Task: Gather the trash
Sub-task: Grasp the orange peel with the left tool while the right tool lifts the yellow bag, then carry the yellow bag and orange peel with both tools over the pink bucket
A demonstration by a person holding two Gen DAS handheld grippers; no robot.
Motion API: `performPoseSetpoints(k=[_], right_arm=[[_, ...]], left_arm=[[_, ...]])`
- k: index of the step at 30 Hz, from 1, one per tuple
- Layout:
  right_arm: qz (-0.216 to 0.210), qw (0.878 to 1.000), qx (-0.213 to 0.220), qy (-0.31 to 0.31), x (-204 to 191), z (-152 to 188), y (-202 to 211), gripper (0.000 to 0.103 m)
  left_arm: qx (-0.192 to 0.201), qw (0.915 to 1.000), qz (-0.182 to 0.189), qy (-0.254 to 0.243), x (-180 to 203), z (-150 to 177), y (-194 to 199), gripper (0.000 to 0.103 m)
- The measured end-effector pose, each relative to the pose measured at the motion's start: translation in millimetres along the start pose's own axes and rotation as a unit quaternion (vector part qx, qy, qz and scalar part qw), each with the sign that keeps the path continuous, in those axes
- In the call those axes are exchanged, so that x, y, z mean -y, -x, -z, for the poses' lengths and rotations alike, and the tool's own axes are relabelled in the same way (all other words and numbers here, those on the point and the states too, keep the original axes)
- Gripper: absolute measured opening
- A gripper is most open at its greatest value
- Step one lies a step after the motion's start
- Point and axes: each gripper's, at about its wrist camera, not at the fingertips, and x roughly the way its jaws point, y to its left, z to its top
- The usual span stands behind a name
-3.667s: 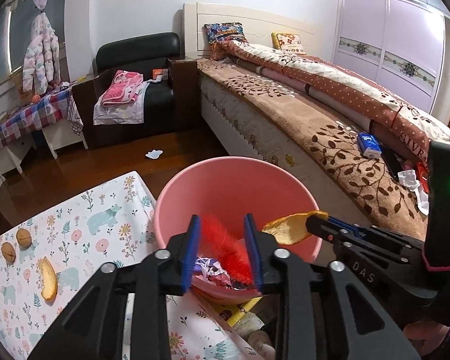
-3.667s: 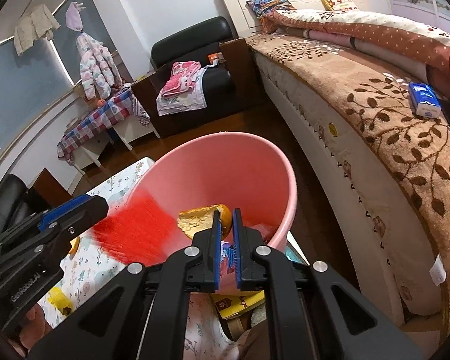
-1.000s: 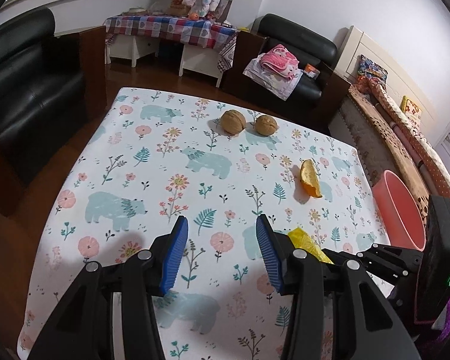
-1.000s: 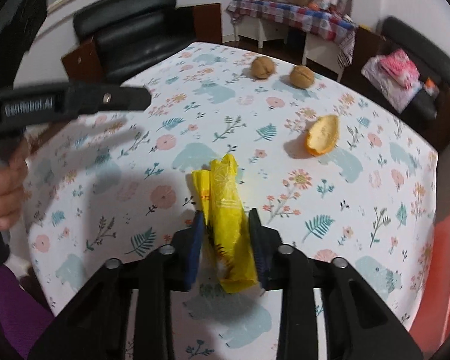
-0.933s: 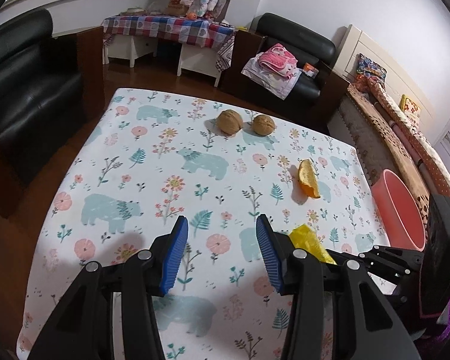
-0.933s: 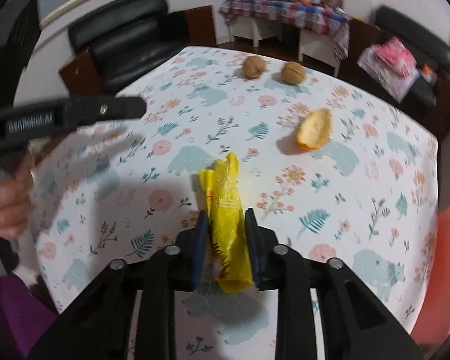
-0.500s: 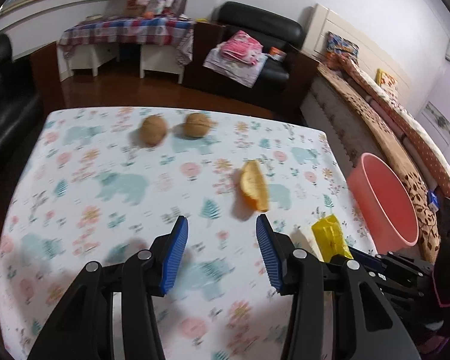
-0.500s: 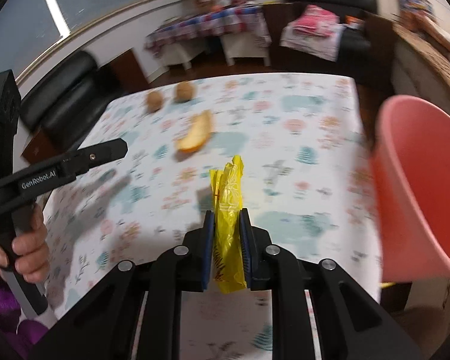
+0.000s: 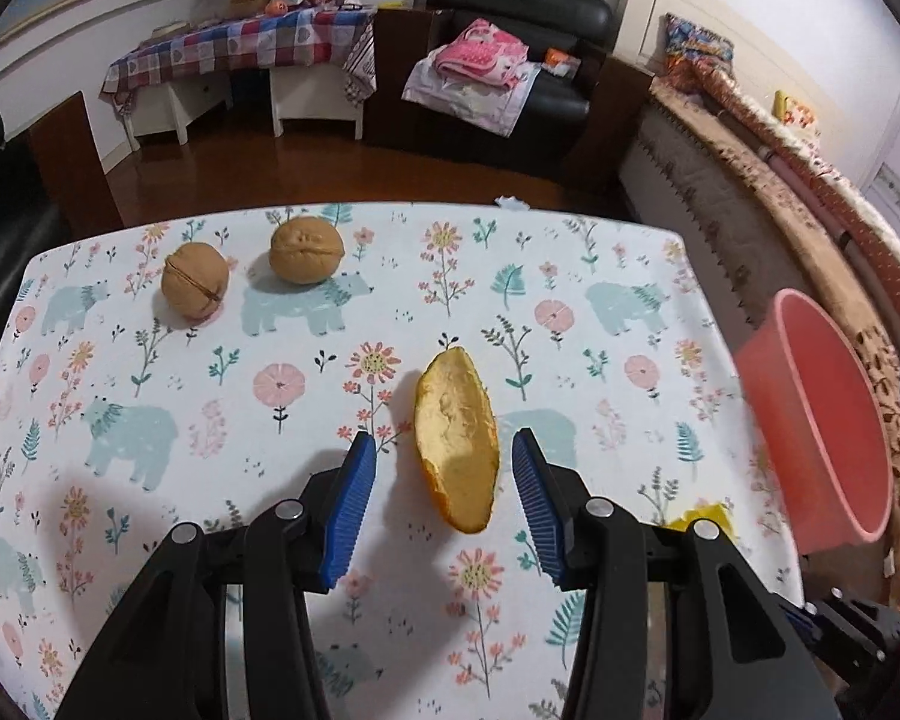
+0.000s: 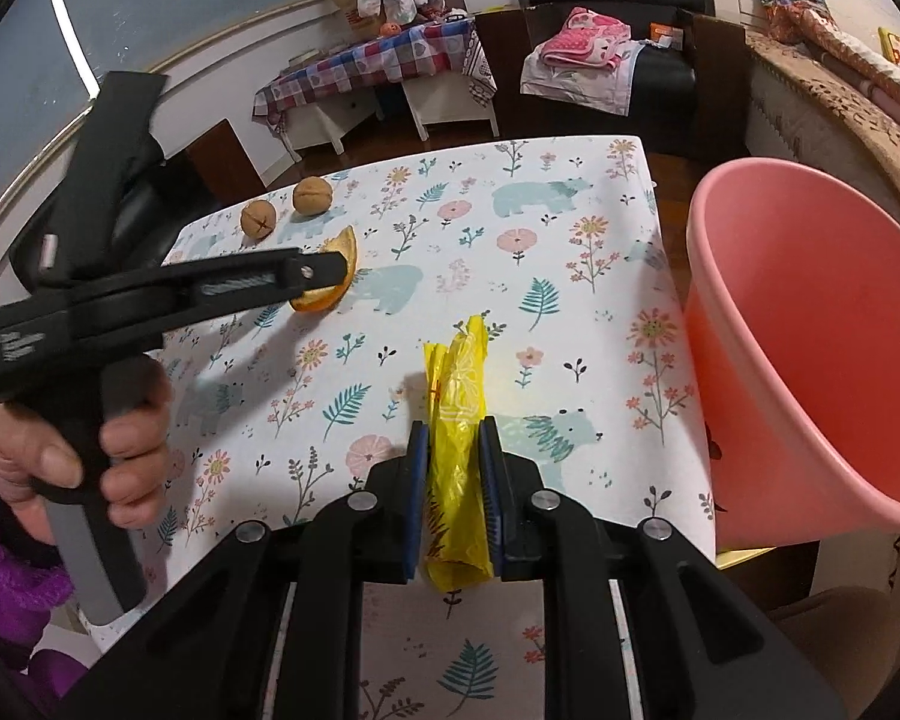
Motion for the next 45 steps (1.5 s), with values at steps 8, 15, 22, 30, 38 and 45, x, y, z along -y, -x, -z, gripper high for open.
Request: performPoseSetpoints(k=[8, 15, 22, 30, 38, 45], right_arm=[[-0.006, 1.000, 0.003, -0.006, 0.3, 0.4, 1.8, 0.017], [-0.004, 1.000, 0.016, -0.009, 2.1, 1.5, 9.6, 0.017], [-0.005, 0.999, 0.029, -0.015, 2.9, -0.2, 18.2, 0.017], [0.004, 0.998, 0.060, -0.027, 10.9, -0.9, 36.9, 0.017], [0.013, 0.995, 0.093, -0.045, 29.5, -5.0, 58.2, 0.017], [0.040, 0.988, 0.129, -0.078, 62.2, -9.4, 81.9, 0.017]], left_arm=[[0.009, 0.9992, -0.031, -0.023, 12.6, 5.7, -10.2, 0.028], [0.016, 0.9991, -0.034, -0.020, 16.2, 9.6, -0.9, 0.021], [0.042, 0.9984, -0.026, -0.026, 28.3, 12.2, 28.8, 0.021], [0.079, 0.9960, -0.008, -0.041, 52.7, 13.1, 68.1, 0.021], [0.095, 0.9935, 0.011, -0.062, 86.1, 14.9, 91.6, 0.021], [0.101, 0.9905, 0.026, -0.090, 116.5, 14.7, 97.1, 0.021]])
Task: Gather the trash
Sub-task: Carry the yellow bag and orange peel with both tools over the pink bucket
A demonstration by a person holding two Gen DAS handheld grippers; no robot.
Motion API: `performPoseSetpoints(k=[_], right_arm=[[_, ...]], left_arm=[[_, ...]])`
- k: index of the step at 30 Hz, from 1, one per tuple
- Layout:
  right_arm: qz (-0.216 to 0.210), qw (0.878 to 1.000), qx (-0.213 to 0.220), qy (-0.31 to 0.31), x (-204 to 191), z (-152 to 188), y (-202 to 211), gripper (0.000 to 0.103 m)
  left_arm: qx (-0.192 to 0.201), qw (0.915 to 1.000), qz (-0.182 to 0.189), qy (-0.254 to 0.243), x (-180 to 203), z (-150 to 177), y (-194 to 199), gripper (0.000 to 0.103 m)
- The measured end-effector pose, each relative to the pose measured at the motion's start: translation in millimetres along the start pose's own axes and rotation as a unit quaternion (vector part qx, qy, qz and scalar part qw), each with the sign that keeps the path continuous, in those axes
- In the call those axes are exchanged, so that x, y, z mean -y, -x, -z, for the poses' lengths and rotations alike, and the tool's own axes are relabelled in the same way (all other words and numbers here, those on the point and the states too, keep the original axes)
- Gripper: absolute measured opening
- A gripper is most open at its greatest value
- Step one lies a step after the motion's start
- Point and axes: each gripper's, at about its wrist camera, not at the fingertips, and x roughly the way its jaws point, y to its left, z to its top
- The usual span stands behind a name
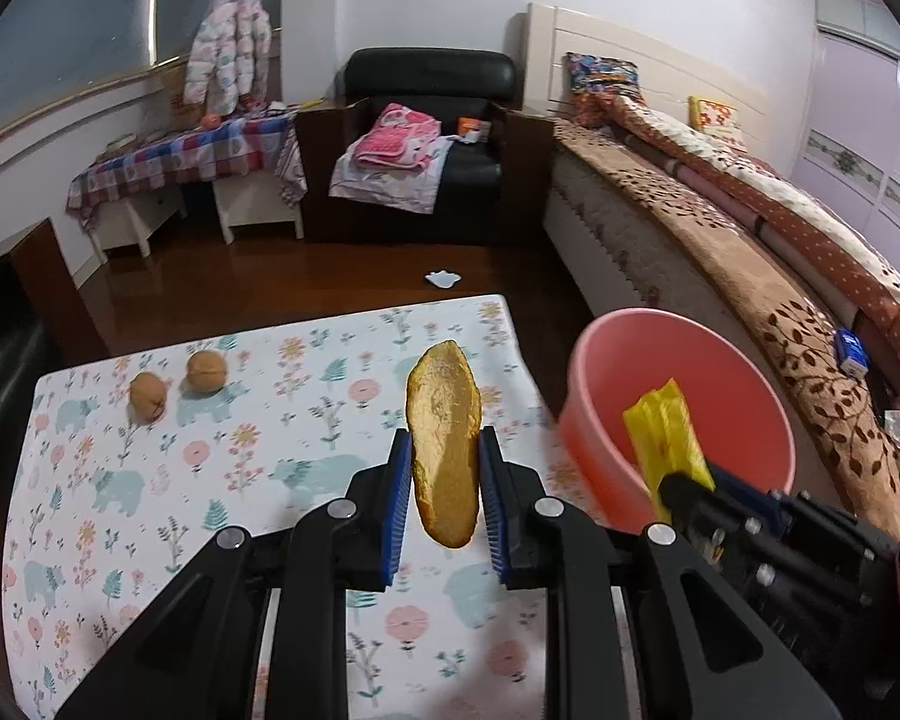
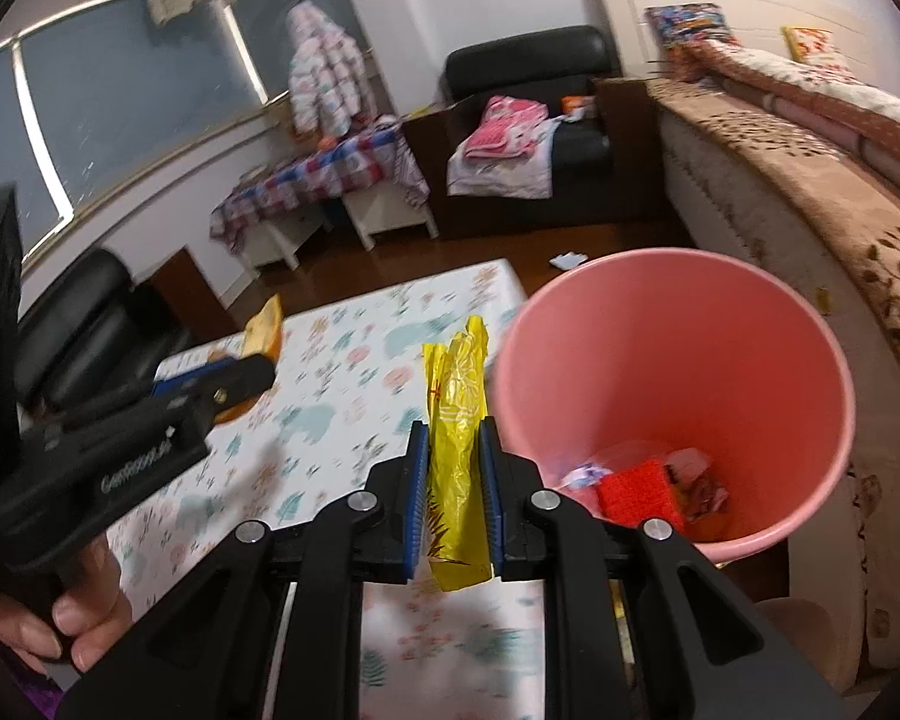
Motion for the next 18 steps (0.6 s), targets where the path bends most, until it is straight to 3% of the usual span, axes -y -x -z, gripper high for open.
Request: performPoseSetpoints(k=[18], right_arm=[[0.066, 0.995, 0.043, -0.067, 78.2, -14.3, 25.2, 0.017]], left_arm=[[0.006, 0.9964, 0.054, -0.065, 74.4, -14.7, -9.7, 0.021]])
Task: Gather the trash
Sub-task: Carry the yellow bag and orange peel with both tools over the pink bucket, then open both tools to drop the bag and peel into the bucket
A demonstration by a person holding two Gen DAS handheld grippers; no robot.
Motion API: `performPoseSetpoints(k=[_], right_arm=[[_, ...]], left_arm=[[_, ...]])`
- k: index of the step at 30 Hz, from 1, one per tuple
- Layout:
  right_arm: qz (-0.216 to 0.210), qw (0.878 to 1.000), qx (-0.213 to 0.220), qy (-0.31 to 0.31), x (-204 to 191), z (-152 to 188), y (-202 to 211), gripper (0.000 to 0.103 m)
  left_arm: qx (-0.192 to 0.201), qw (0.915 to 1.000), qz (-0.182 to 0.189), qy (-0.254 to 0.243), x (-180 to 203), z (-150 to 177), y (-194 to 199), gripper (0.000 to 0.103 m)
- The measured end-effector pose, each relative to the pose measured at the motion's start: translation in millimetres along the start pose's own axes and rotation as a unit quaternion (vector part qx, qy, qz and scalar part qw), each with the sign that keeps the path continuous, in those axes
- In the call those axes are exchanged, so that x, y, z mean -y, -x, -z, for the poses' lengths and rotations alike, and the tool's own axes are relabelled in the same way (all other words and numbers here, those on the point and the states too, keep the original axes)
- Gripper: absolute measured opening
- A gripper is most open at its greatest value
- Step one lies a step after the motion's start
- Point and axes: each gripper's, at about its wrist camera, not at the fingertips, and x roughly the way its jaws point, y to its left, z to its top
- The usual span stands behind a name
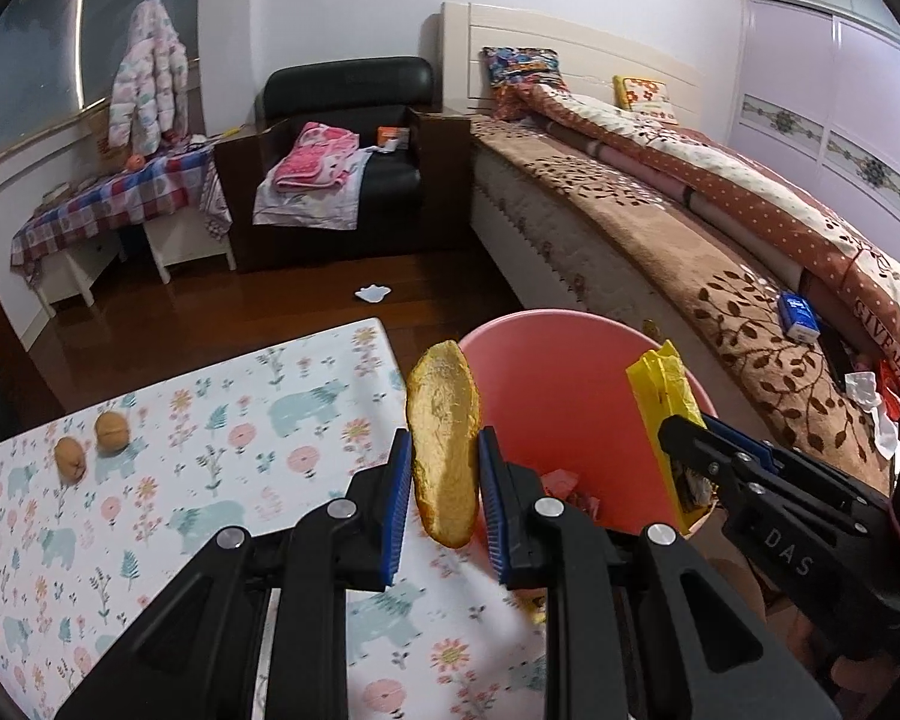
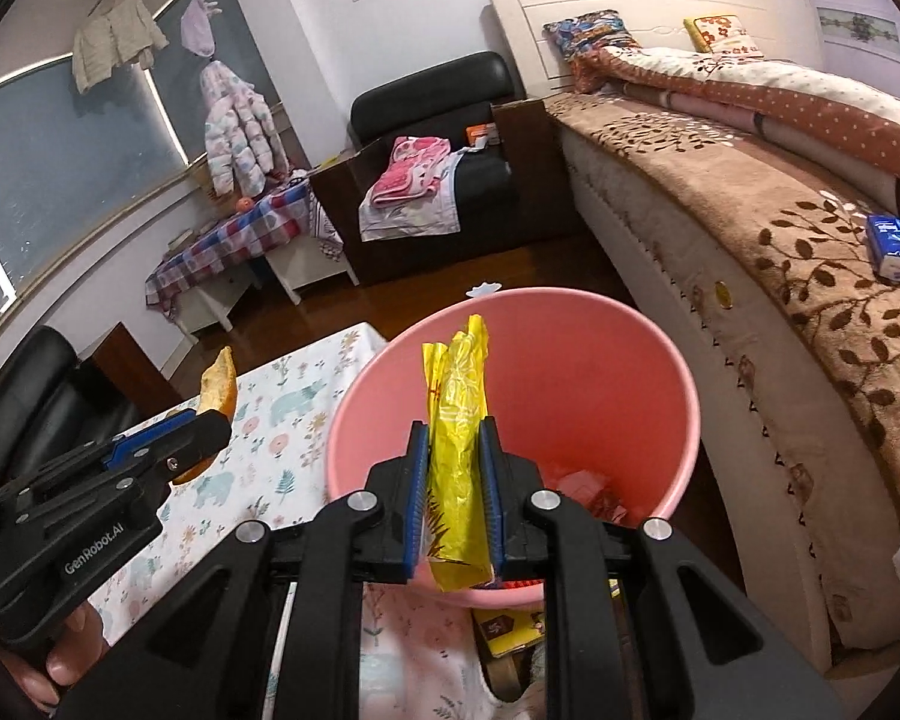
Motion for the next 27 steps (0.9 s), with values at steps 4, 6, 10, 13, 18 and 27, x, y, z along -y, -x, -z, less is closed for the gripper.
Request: performPoseSetpoints(k=[4, 6, 10, 13, 18, 27], right_arm=[[0.007, 1.000, 0.003, -0.006, 11.0, -1.2, -2.3, 0.017], [0.009, 1.000, 0.003, -0.010, 15.5, -2.4, -4.2, 0.017], [0.014, 1.000, 0.002, -0.019, 24.2, -4.0, -8.9, 0.017], [0.016, 1.000, -0.002, -0.025, 29.7, -4.4, -13.5, 0.017], [0.020, 0.999, -0.007, -0.029, 35.6, -2.9, -21.2, 0.017], [0.026, 0.999, -0.016, -0.034, 41.8, -2.1, -33.1, 0.017]], left_arm=[[0.002, 0.9999, 0.011, -0.013, 14.0, -5.0, -4.8, 0.021], [0.002, 0.9996, 0.016, -0.021, 21.1, -7.6, -9.2, 0.021], [-0.003, 0.9992, 0.024, -0.031, 32.7, -10.7, -19.6, 0.021], [-0.008, 0.9989, 0.027, -0.038, 39.6, -11.2, -27.5, 0.021], [-0.020, 0.9985, 0.029, -0.042, 46.1, -11.3, -42.9, 0.021], [-0.043, 0.9977, 0.033, -0.040, 47.2, -9.1, -64.2, 0.022]])
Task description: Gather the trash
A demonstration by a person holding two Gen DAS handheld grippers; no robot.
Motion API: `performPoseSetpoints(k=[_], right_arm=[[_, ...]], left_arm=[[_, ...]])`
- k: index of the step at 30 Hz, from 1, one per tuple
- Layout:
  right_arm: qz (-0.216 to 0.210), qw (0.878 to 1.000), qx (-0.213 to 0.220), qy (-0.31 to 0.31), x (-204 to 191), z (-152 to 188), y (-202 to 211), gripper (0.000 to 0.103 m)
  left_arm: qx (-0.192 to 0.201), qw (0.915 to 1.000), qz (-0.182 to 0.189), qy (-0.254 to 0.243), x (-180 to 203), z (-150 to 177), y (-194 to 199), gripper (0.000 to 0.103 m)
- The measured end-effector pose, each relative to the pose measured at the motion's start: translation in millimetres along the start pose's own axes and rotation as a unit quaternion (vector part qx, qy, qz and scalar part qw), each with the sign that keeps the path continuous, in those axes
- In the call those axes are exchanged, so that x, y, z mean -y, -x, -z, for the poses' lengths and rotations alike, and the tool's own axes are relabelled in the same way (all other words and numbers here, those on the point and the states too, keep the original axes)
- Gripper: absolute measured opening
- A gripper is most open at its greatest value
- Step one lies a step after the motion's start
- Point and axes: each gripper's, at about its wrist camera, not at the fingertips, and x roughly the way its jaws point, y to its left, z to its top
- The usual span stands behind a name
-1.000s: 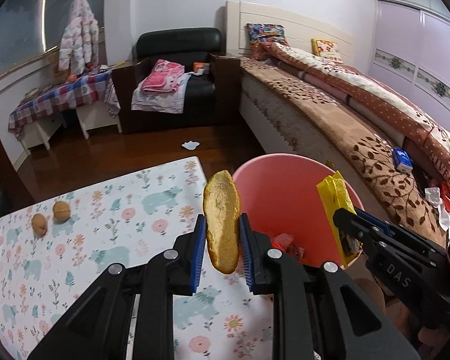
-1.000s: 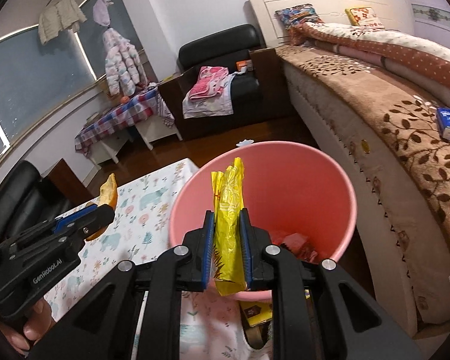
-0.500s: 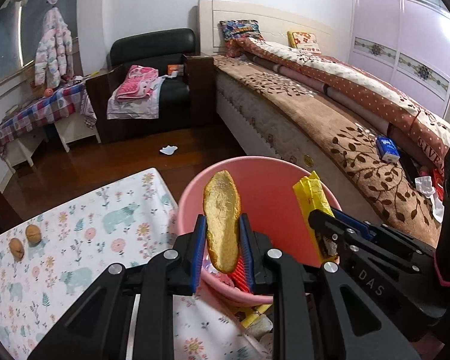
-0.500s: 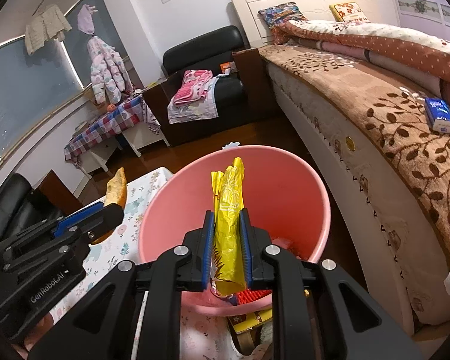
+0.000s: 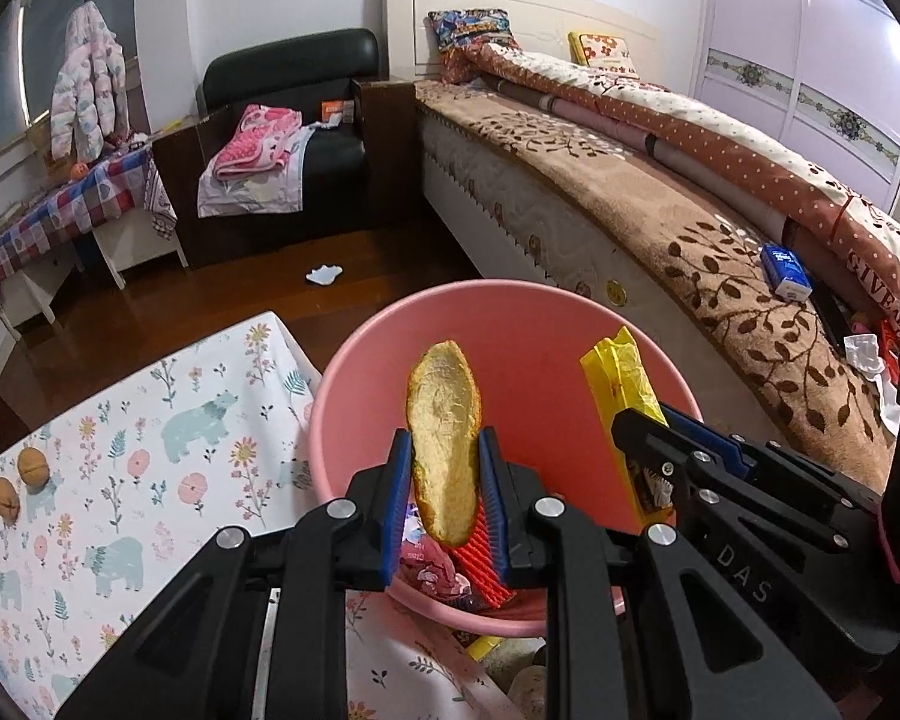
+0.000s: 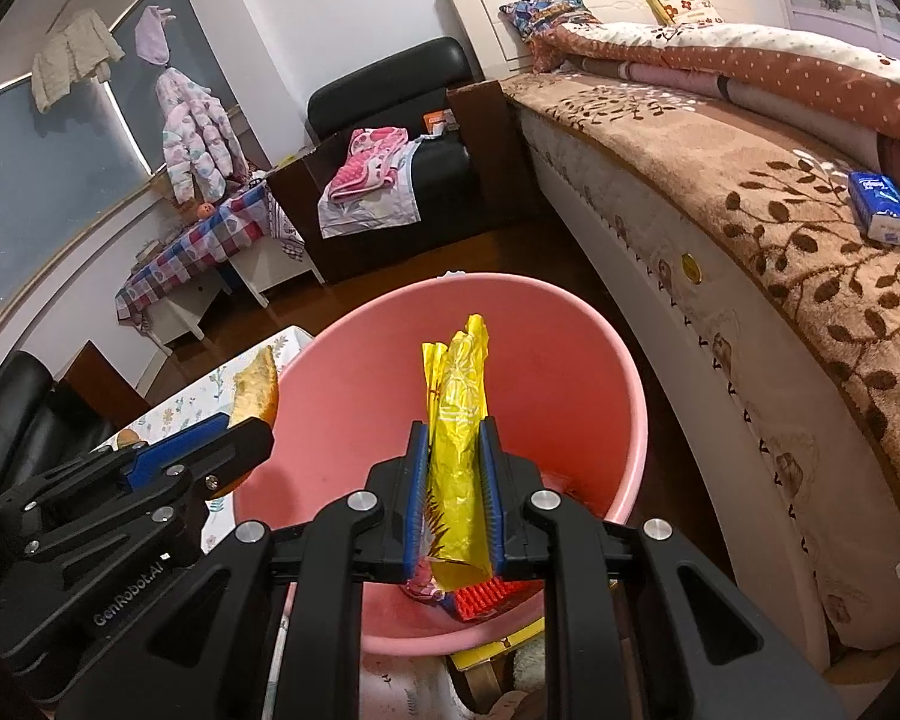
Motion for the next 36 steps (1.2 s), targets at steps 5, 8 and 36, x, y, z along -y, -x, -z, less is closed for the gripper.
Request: performPoseSetpoints(k=[5, 8, 36], right_arm=[[0.003, 1.000, -0.003, 0.001, 0.0, 0.5, -3.7, 0.017], [0.006, 1.000, -0.004, 0.001, -0.3, 0.6, -4.8, 0.017], [-0.006, 1.000, 0.016, -0.010, 3.2, 1.4, 8.4, 0.036]], left_arm=[[-0.009, 0.9999, 0.005, 0.002, -1.1, 1.3, -7.8, 0.022], [-0.011, 0.9998, 0.016, 0.007, -1.7, 2.2, -10.0, 0.023], [0.006, 0.9980, 0.034, 0.052, -17.0, 8.4, 8.9, 0.060]])
